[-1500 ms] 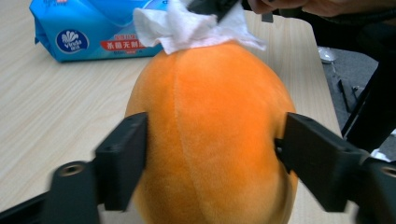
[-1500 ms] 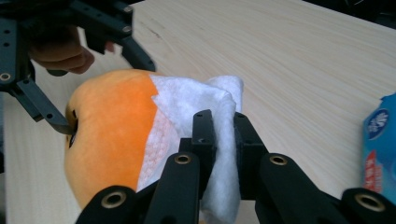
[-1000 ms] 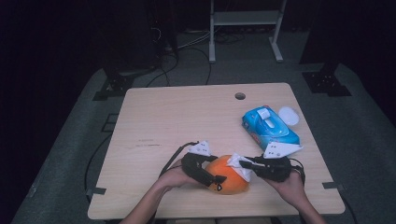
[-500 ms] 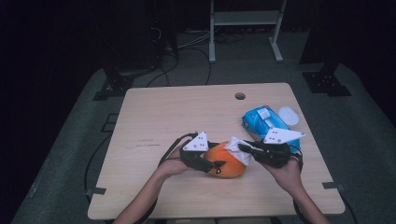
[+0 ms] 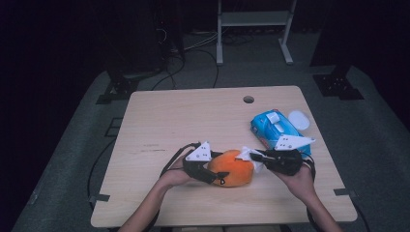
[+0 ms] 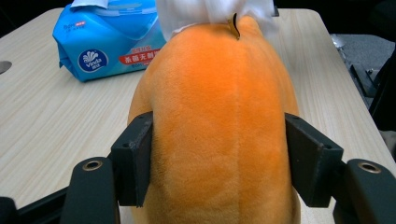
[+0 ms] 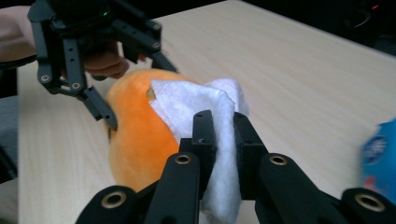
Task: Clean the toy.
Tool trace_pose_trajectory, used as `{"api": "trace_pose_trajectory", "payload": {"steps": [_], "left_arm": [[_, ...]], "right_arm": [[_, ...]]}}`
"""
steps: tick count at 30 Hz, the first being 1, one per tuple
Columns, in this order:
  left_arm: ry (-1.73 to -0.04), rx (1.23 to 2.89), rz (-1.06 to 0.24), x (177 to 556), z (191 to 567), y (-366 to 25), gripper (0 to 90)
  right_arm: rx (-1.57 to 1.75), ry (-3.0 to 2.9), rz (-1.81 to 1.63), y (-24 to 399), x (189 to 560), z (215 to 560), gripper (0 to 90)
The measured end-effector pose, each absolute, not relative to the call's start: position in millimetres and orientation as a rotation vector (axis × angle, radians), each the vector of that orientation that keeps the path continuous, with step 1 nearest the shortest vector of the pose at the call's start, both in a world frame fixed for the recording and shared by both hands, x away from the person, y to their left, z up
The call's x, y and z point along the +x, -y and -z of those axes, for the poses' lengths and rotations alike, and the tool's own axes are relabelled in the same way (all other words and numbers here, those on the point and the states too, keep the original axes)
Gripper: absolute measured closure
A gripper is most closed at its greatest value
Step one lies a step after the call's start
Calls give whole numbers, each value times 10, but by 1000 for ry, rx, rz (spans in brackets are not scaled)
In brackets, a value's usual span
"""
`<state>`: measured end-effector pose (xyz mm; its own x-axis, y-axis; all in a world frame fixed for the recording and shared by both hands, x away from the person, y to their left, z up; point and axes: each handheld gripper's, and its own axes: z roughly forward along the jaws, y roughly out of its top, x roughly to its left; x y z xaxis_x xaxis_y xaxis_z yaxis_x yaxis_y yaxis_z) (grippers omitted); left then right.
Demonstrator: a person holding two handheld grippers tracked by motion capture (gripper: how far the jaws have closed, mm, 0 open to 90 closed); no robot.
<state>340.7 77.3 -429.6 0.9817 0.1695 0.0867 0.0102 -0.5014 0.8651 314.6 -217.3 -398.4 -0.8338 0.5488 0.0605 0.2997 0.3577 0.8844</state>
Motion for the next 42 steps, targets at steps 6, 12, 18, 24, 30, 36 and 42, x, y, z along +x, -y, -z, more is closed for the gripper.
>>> {"api": "trace_pose_trajectory", "payload": {"steps": [6,12,18,24,30,36,42], "left_arm": [[-87,2106,-215,3374,4284,-723,325],[-89,2112,-219,3379,4292,-753,326],[-148,2104,-180,3408,4278,-748,247],[-248,2104,-136,3446,4250,-789,135],[-247,2097,-121,3461,4272,-818,293],[-218,2106,-149,3433,4257,-797,304],[-245,2088,-130,3464,4290,-833,300]], "right_arm": [[725,-2425,-1633,2051,3178,3948,816],[698,-2436,-1554,2029,3168,3954,816],[778,-2428,-1567,2197,3168,4083,816],[806,-2423,-1578,2248,3158,4123,815],[784,-2425,-1567,2225,3136,4052,816],[704,-2443,-1586,2060,3121,3948,816],[747,-2439,-1572,2156,3142,4050,816]]}}
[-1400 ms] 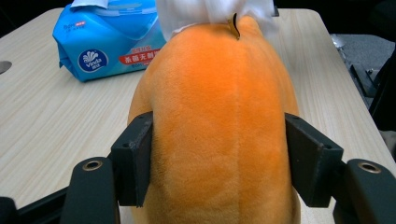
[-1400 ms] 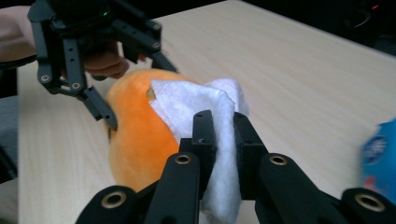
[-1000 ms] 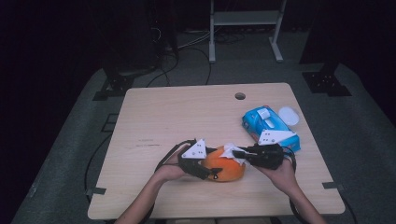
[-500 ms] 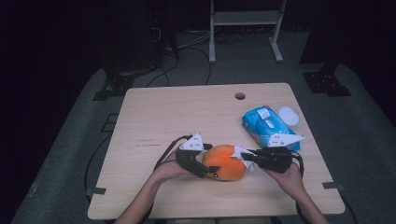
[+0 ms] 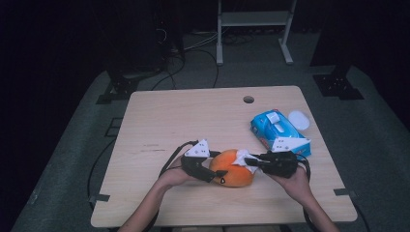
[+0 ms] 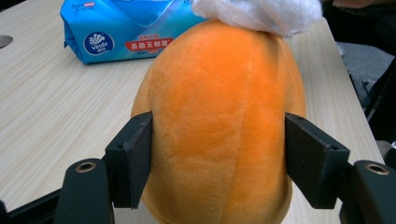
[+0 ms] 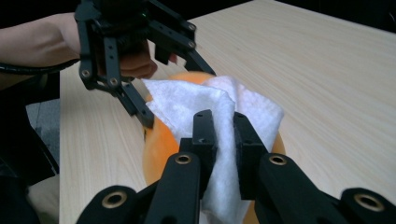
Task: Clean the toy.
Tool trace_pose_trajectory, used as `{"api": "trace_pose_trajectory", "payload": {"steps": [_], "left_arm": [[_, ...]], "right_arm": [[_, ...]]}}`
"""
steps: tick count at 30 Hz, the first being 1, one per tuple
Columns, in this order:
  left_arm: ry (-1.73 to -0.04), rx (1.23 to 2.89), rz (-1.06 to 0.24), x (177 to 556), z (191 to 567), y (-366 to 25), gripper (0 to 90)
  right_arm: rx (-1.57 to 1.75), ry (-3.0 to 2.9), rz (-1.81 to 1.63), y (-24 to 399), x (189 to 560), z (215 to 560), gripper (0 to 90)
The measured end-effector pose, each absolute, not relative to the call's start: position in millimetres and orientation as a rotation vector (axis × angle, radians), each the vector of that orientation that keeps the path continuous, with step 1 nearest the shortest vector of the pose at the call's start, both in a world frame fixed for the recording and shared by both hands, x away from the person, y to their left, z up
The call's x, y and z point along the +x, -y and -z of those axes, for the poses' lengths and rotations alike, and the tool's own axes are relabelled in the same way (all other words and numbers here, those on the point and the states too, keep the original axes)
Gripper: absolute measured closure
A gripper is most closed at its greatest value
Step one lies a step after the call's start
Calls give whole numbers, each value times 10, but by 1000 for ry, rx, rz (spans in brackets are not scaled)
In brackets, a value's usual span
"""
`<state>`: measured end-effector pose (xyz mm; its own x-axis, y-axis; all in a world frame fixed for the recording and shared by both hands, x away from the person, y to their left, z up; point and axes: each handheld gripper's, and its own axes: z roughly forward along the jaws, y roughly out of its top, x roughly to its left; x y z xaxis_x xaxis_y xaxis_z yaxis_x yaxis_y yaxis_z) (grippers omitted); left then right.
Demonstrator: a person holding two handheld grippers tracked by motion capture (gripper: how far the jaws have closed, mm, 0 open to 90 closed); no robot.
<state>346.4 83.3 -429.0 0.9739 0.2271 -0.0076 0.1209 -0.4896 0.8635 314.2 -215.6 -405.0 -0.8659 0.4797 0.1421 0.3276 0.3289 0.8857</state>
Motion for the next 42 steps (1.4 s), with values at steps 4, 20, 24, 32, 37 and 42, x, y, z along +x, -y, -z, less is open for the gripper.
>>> {"api": "trace_pose_trajectory", "payload": {"steps": [4,20,24,32,37,42], "left_arm": [[-221,2098,-149,3447,4266,-800,299],[-230,2101,-148,3447,4254,-782,213],[-269,2097,-133,3475,4260,-802,108],[-258,2083,-134,3457,4254,-775,327],[-237,2101,-139,3436,4246,-761,331],[-229,2089,-105,3441,4280,-781,325]], "right_arm": [[803,-2431,-1577,2303,3120,4122,816],[744,-2452,-1591,2125,3202,4040,816],[786,-2427,-1597,2211,3221,4083,816],[751,-2439,-1595,2239,3185,3948,816],[672,-2452,-1542,2089,3171,3859,816],[707,-2471,-1530,2133,3207,3967,816]]}}
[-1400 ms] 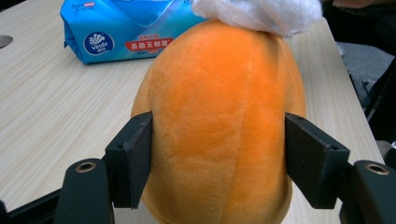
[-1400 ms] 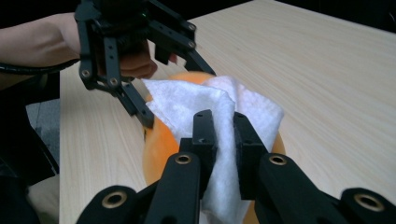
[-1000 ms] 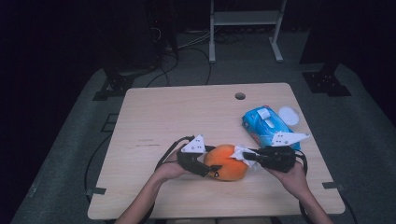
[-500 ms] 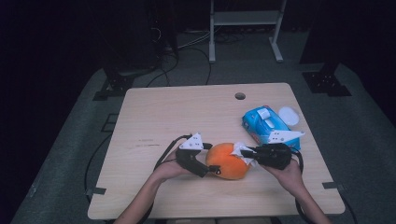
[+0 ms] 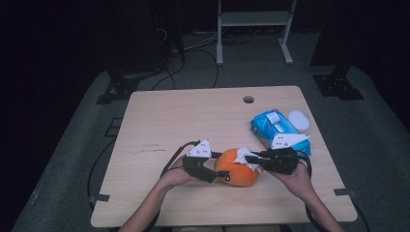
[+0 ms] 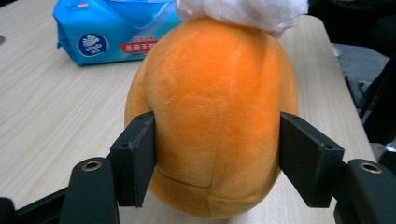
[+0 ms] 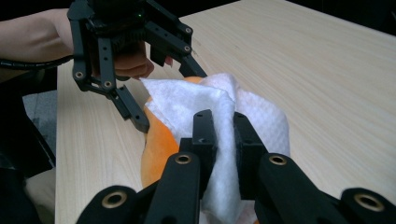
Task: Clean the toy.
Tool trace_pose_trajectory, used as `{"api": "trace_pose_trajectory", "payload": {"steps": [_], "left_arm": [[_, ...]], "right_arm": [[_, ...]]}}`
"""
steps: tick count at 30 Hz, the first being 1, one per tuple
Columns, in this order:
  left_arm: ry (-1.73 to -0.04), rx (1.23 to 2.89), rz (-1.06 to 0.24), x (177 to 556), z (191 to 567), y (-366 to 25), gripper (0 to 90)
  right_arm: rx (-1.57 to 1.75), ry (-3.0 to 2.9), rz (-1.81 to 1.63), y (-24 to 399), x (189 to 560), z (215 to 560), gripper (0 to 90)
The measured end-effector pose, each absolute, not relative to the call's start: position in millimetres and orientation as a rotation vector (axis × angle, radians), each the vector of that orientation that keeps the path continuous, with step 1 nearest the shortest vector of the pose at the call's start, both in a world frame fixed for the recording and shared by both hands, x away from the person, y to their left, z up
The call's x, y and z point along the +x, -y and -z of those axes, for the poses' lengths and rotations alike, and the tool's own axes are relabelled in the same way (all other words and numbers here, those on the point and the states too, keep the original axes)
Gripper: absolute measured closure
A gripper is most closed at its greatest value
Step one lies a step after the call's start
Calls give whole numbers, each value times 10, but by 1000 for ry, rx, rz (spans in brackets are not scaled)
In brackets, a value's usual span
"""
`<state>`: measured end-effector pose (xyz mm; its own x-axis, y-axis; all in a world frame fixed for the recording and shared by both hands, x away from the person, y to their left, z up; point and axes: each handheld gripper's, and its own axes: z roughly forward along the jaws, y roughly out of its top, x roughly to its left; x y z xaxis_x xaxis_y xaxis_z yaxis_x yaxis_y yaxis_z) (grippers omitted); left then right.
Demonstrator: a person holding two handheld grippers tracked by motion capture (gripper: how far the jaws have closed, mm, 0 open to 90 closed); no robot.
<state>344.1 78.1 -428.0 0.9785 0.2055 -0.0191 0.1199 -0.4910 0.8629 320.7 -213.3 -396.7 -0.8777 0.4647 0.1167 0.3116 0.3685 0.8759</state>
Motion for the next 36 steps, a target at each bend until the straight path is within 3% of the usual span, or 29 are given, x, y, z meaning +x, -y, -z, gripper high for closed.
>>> {"api": "trace_pose_trajectory", "payload": {"steps": [7,17,29,36], "left_arm": [[-218,2091,-117,3410,4257,-740,342],[-213,2118,-136,3390,4260,-744,349],[-206,2100,-123,3375,4263,-702,361],[-197,2114,-131,3354,4249,-668,367]], "right_arm": [[708,-2473,-1519,2165,3191,3978,816],[561,-2515,-1423,1798,3205,3809,816],[606,-2501,-1395,1977,3211,3863,817],[508,-2535,-1357,1764,3153,3769,817]]}}
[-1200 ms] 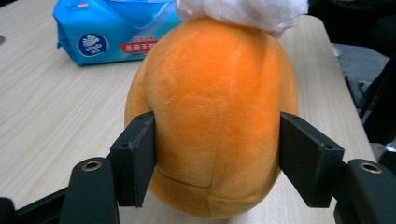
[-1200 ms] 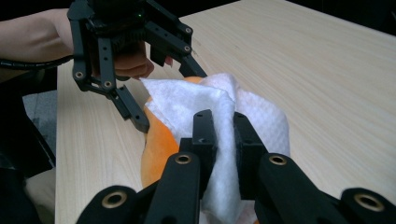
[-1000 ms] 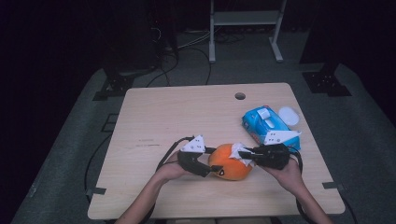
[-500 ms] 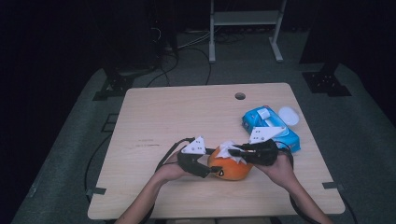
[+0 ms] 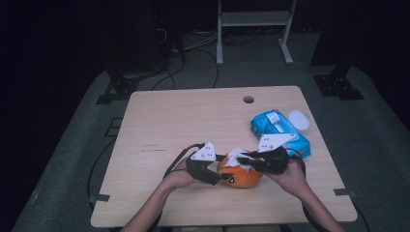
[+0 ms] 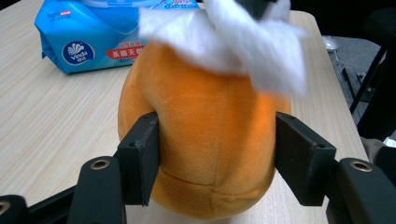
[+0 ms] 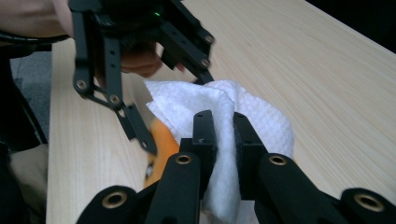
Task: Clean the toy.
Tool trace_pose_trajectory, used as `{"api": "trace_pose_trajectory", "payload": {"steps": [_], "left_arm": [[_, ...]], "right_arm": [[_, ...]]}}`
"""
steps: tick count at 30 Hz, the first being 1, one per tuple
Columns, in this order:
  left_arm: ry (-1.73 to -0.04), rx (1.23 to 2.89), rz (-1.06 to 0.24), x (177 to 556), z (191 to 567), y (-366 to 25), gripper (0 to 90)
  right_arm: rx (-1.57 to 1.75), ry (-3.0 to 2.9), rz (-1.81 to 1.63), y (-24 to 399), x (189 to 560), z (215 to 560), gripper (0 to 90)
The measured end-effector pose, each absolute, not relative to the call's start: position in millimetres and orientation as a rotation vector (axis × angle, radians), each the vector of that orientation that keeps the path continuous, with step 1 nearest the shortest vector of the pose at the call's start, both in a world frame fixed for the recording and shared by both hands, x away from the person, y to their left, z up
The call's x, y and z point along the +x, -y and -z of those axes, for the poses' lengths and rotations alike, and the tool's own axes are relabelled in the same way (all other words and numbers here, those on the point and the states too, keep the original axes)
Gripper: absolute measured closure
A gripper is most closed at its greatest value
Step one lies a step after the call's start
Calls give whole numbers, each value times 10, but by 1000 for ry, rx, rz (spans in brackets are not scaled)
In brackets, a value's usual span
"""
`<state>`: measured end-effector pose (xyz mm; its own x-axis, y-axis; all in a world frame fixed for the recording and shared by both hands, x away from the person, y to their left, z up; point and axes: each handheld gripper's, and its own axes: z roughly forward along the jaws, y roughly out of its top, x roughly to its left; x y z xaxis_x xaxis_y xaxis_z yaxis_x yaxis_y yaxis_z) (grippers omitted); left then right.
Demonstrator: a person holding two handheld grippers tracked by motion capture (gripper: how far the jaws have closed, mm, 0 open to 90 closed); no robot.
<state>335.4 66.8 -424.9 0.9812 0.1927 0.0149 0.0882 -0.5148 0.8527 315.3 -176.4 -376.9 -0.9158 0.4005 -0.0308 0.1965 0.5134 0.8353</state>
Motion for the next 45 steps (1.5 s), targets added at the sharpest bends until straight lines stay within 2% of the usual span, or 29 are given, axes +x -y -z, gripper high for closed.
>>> {"api": "trace_pose_trajectory", "payload": {"steps": [7,15,17,20,22,23,27,29,37,45], "left_arm": [[-209,2121,-133,3362,4281,-702,367],[-204,2120,-133,3379,4305,-723,366],[-206,2112,-133,3383,4291,-713,321],[-247,2083,-145,3416,4257,-691,178],[-268,2072,-133,3438,4269,-679,149],[-270,2068,-120,3441,4281,-670,156],[-246,2072,-122,3405,4274,-659,298],[-237,2072,-130,3380,4253,-641,328],[-226,2110,-135,3337,4256,-621,342],[-237,2117,-108,3389,4334,-715,346]], "right_arm": [[469,-2575,-1315,1577,3207,3770,817],[568,-2524,-1340,1888,3236,3767,817],[606,-2522,-1356,1974,3244,3797,817],[626,-2508,-1367,2036,3232,3842,817],[640,-2505,-1384,2065,3236,3855,817],[642,-2501,-1387,2073,3238,3860,817],[627,-2508,-1367,2053,3232,3835,817],[597,-2510,-1370,2000,3203,3797,816],[440,-2573,-1307,1585,3146,3753,816],[571,-2528,-1372,1879,3243,3767,816]]}}
